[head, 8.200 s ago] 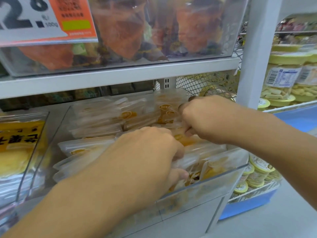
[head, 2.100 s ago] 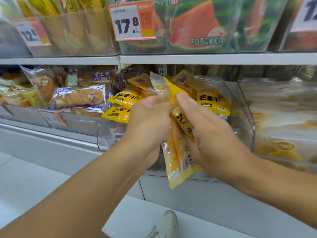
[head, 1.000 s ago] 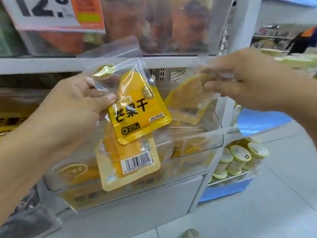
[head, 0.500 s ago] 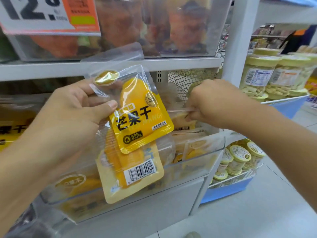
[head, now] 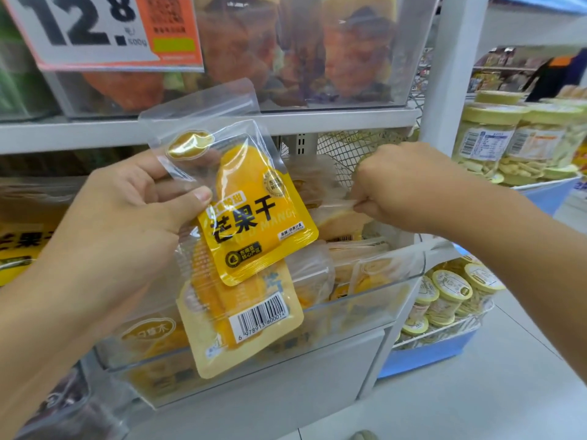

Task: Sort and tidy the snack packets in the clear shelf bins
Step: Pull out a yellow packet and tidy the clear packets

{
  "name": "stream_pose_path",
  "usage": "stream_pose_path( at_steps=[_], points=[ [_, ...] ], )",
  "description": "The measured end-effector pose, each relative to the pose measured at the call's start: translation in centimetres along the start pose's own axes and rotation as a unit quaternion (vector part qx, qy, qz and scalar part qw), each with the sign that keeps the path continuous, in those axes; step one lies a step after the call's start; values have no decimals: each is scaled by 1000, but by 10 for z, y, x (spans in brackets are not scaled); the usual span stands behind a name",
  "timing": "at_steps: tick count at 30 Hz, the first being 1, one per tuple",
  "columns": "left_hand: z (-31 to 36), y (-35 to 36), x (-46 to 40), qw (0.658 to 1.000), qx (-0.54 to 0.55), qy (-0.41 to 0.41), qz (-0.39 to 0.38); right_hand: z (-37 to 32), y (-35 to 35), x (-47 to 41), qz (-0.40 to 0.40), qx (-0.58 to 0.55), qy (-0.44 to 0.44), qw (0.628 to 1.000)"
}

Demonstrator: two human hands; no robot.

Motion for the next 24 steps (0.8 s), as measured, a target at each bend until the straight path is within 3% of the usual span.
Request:
stream_pose_path(
  at_steps=[10, 12, 14, 16, 17, 18, 24],
  points=[
    [45, 30, 32, 999, 41, -1, 16, -6, 45, -11, -148, -154, 9, 977],
    [55, 40, 38, 999, 49, -7, 0, 1, 29, 2, -141, -261, 24, 955],
    [61, 43, 39, 998, 56, 3, 3, -4, 4, 18, -130, -447, 46, 884],
    [69, 50, 42, 998, 56, 14, -11, -16, -24, 28, -76, -642, 56, 761],
    [74, 55, 45, 998, 51, 22, -25, -19, -34, 29, -40, -686, 57, 724],
    [76, 59, 47, 998, 46, 36, -37, -22, -39, 29, -7, -701, 62, 711],
    [90, 45, 40, 996, 70, 55, -2, 2, -67, 43, 236, -607, 91, 753]
  ],
)
Point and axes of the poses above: each hand's wrist, its own x-axis away from the middle knuckle, its own y-axis out of the palm, z = x × y, the point moved 6 cm from there along -x, towards the middle knuckle, and after that the axes turned 8 degrees about z, right-handed, at the moved point
